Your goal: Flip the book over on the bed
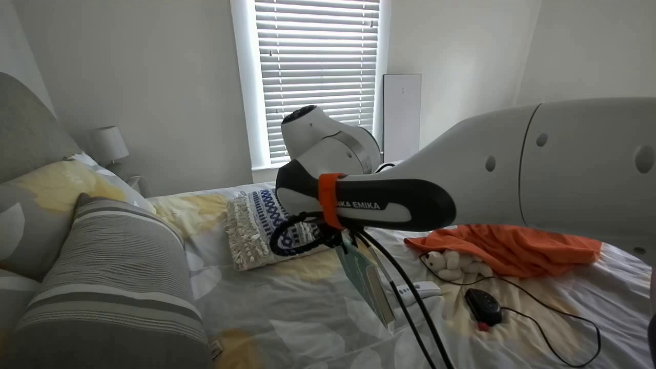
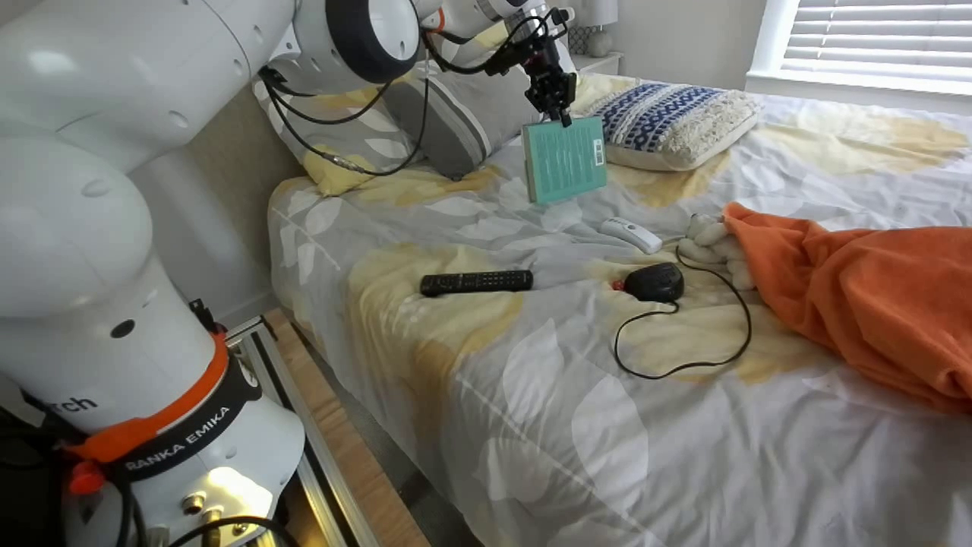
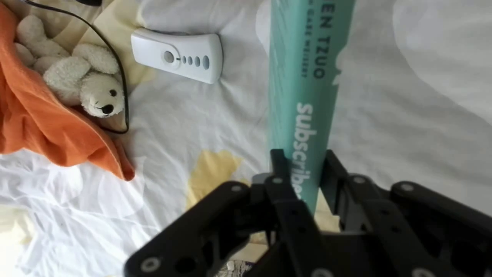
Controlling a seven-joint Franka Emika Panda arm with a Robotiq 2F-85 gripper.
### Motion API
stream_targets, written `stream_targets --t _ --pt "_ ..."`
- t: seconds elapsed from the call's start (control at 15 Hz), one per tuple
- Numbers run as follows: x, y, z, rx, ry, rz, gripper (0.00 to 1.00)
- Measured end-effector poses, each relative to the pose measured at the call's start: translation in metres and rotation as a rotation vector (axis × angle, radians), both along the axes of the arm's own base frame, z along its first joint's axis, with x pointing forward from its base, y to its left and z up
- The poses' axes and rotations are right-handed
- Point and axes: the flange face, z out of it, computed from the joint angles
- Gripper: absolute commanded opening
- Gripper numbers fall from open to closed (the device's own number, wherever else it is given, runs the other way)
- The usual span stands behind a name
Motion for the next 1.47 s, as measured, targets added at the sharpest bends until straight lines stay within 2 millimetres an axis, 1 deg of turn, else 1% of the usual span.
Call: stream_targets --t 0.13,0.33,0.4,0.67,0.8,1.0,1.07,1.2,1.47 --pt "-0.001 0.000 -0.004 -0.001 0.007 0.000 0.26" --pt "0.000 0.000 -0.004 -0.001 0.006 0.000 0.26" --pt "0.000 0.000 -0.004 -0.001 0.006 0.000 0.06" --pt "0.000 0.003 -0.006 0.011 0.000 -0.002 0.06" --pt "0.001 0.014 -0.004 0.050 -0.044 -0.001 0.06" --pt "0.003 0.036 0.004 0.108 -0.139 -0.005 0.06" --pt "0.002 0.041 0.004 0.118 -0.155 -0.009 0.06" --pt "0.000 0.049 -0.005 0.128 -0.174 -0.022 0.06" --pt "-0.004 0.055 -0.040 0.122 -0.170 -0.048 0.06"
